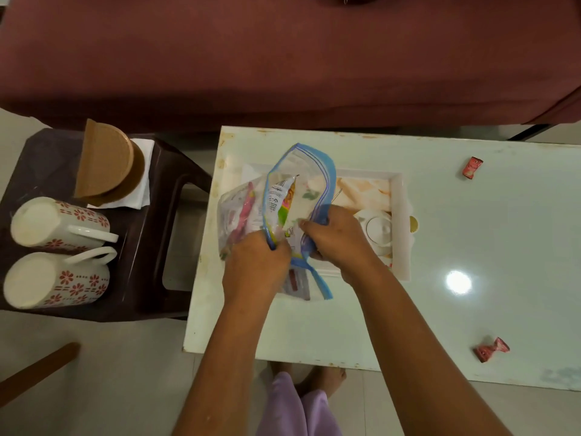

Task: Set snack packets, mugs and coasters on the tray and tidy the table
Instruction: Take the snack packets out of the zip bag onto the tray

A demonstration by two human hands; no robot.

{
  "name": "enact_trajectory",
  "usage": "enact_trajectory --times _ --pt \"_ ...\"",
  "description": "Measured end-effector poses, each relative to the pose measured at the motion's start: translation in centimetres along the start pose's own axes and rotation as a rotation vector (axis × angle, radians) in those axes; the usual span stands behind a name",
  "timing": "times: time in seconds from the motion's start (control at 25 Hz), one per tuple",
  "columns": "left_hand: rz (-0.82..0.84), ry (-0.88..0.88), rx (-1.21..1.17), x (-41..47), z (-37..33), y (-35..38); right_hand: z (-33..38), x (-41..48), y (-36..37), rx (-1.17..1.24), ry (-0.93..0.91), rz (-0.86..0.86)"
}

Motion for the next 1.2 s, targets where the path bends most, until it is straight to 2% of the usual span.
enact_trajectory --times 0.08,0.16,0.28,0.36,0.48,0.6,0.64,0.72,0.8,0.84,0.88,0.92,1.04,1.12,1.2 --pt "-0.095 -0.037 -0.008 0.2 0.4 -1.2 -0.3 0.3 -1.8 0.0 -0.004 -0.157" --pt "-0.257 -0.07 -0.103 0.8 0.7 -3.5 -0.9 0.1 -2.9 0.139 0.057 -0.187" --pt "-0.286 -0.03 -0.248 1.3 0.0 -4.7 -0.5 -0.4 -1.7 0.178 0.183 0.067" --pt "-0.253 0.018 -0.199 1.1 -0.6 -4.1 0.4 -0.4 -0.4 0.1 0.179 0.204" --pt "-0.37 -0.015 -0.06 0.8 0.2 -5.1 0.7 0.2 -1.8 0.031 0.154 0.08" --pt "-0.385 -0.073 -0.131 0.6 1.3 -5.8 -0.1 0.6 -3.2 -0.015 0.172 0.004" --pt "-0.381 -0.067 -0.151 0.5 1.2 -5.5 -0.1 0.5 -3.1 -0.088 0.136 -0.033" --pt "-0.364 -0.042 -0.143 0.4 0.4 -4.9 0.9 0.2 -3.3 -0.263 -0.018 -0.265" --pt "-0.357 -0.008 -0.074 0.6 -0.3 -4.5 3.4 -0.9 -3.6 -0.371 -0.309 -0.511" --pt "-0.353 0.006 -0.04 0.6 -0.4 -4.3 4.4 -1.1 -3.4 -0.407 -0.448 -0.52" --pt "-0.343 0.015 -0.014 0.6 -0.5 -4.2 5.1 -0.8 -2.9 -0.46 -0.524 -0.44" --pt "-0.332 0.018 0.008 0.6 -0.4 -4.0 5.3 -0.1 -2.0 -0.564 -0.537 -0.286" --pt "-0.325 0.034 0.064 0.8 -0.6 -3.4 2.8 1.9 0.9 -0.999 -0.38 0.206" --pt "-0.316 0.093 0.08 1.5 -0.8 -2.4 0.9 3.1 1.2 -0.979 -0.291 0.327" --pt "-0.294 0.149 0.112 2.3 -0.9 -1.1 -0.5 4.1 0.9 -0.893 -0.282 0.352"
Point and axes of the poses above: each hand's wrist, its own x-axis towards the middle knuckle, its own y-axis out of the palm, z = x × y, the point moved 4 cm from there along x, towards the middle knuckle, and after that the axes turned 6 degrees about z, right-handed, at the moved point
